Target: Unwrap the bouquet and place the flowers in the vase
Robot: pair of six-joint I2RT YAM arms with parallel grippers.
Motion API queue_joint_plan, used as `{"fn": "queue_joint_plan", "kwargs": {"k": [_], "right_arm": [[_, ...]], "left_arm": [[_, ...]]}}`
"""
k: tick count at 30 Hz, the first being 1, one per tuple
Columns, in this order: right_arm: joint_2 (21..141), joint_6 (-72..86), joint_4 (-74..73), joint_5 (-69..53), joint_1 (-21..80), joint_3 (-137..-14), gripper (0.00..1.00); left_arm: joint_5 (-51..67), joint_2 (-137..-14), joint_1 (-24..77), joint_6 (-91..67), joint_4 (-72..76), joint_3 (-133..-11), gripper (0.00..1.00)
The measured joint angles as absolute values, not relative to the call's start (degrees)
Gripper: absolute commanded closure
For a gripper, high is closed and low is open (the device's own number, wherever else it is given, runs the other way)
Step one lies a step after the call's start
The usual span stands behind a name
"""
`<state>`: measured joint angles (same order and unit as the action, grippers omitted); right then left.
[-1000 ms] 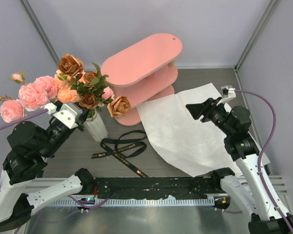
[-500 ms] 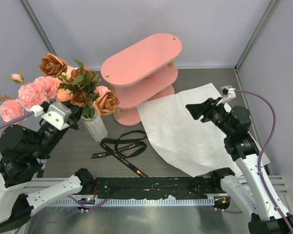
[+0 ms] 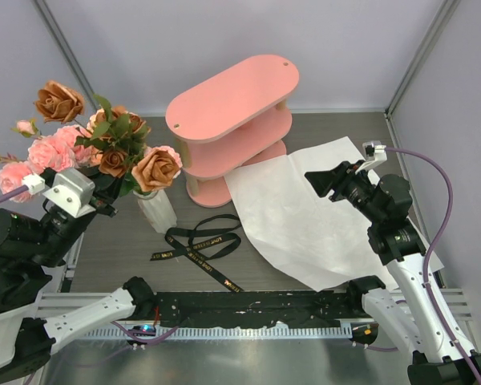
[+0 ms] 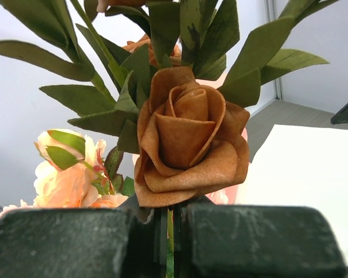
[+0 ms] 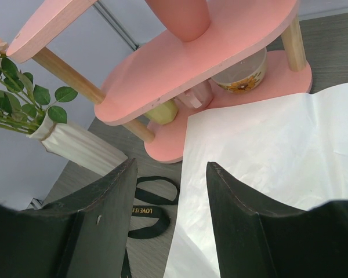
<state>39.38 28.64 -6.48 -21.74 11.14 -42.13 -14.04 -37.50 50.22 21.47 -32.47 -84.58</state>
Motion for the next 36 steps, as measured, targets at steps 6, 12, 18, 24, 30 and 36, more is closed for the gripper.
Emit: {"fn": "queue_joint_plan", "kwargs": {"k": [6, 12, 18, 24, 30, 36], "right_arm": [[39.4, 28.7, -6.5, -21.7, 11.1, -42.1, 0.43], [39.3, 28.7, -6.5, -21.7, 11.1, -41.6, 0.43], [38.6, 28.7, -6.9, -21.7, 11.1, -41.3, 0.43], [37.7, 28.6, -7.4, -21.7, 11.1, -41.3, 0.43], [37.7, 28.7, -7.4, -21.7, 11.1, -41.2, 0.43], [37.8, 28.8, -7.4, -21.7, 11.1, -40.9, 0.43]], "left_arm": [[-10.9, -38.2, 50.2, 17.8, -34.6, -88.3, 1.00], [-7.2, -39.6, 50.2, 13.5, -36.9, -91.9, 1.00], [-4.9, -42.6, 50.2, 10.7, -40.4, -93.4, 1.00], [-5.1, -44.1, 50.2, 9.8, -44.8, -94.9, 1.00], [-8.2, -42.4, 50.2, 9.6, -46.3, -95.6, 1.00], [-14.0, -38.5, 50.2, 11.2, -42.4, -92.0, 1.00]]}}
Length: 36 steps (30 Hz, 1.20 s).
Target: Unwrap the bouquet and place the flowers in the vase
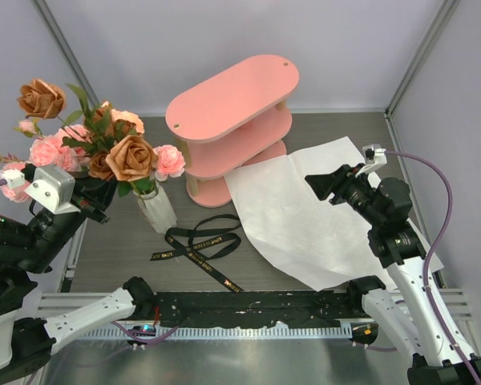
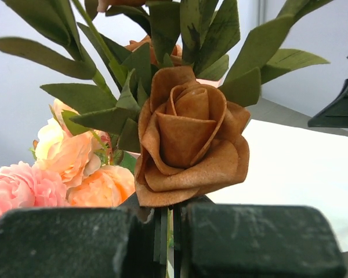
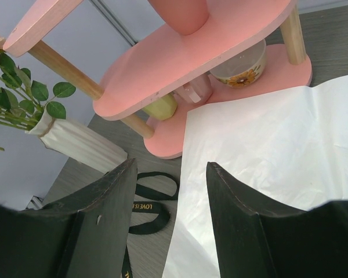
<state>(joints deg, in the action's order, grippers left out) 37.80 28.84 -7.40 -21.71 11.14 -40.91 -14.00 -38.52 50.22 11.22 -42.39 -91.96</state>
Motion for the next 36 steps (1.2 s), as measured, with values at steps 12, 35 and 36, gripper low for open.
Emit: {"fn": "queue_joint_plan", "kwargs": {"k": [12, 35, 36], "right_arm": [[37.7, 28.8, -7.5, -21.7, 11.1, -40.9, 0.43], [37.7, 28.8, -7.9, -21.7, 11.1, -40.9, 0.43], [37.8, 28.8, -7.9, -21.7, 11.1, -40.9, 0.43]], "left_arm": [[-18.5, -37.4, 50.2, 16.1, -29.8, -81.3, 1.00], [-17.3, -36.4, 50.2, 19.9, -26.8, -78.1, 1.00], [-17.3, -36.4, 50.2, 20.0, -26.8, -77.9, 1.00]]}}
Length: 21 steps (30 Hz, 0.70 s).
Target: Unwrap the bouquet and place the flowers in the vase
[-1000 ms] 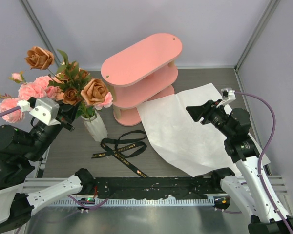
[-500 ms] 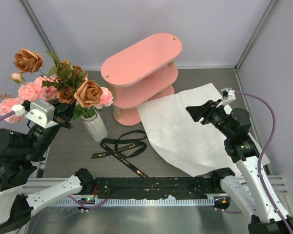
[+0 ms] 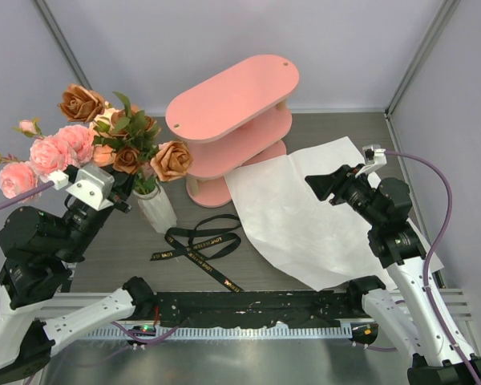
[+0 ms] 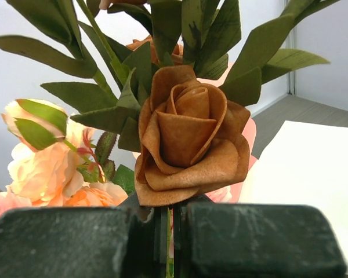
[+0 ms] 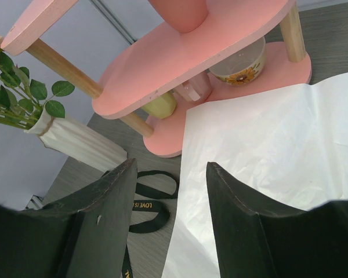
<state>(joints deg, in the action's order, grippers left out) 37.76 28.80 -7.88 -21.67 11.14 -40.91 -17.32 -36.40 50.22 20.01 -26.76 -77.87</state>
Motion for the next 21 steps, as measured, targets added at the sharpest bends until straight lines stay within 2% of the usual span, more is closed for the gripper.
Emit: {"fn": "queue_joint_plan", "kwargs": {"k": [21], "right_arm": [[37.8, 28.8, -7.8, -21.7, 11.1, -40.9, 0.43]], "left_arm": [[-15.4, -33.7, 50.2, 22.6, -23.9, -72.9, 1.00]]}}
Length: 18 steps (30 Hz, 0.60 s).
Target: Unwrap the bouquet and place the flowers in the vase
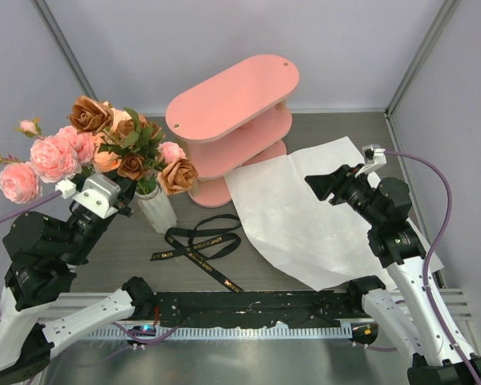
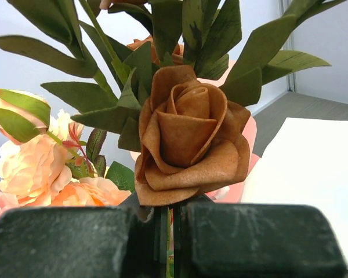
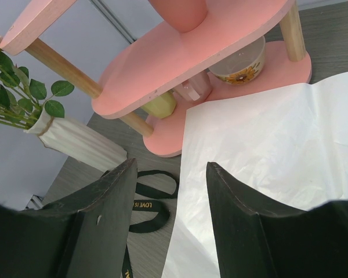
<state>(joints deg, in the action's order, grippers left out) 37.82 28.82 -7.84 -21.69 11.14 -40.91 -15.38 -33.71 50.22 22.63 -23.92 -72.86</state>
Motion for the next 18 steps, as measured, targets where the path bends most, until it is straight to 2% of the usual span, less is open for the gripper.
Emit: {"fn": "queue_joint_plan", "kwargs": {"k": [9, 18], "right_arm": [[37.9, 28.9, -7.8, -21.7, 11.1, -40.9, 0.43], [37.9, 28.9, -7.8, -21.8, 11.1, -40.5, 0.43]], "left_arm": [[-15.6, -33.7, 50.2, 23.0, -23.8, -72.3, 1.00], [-18.9, -31.0, 50.2, 22.7, -22.2, -64.8, 1.00]]}}
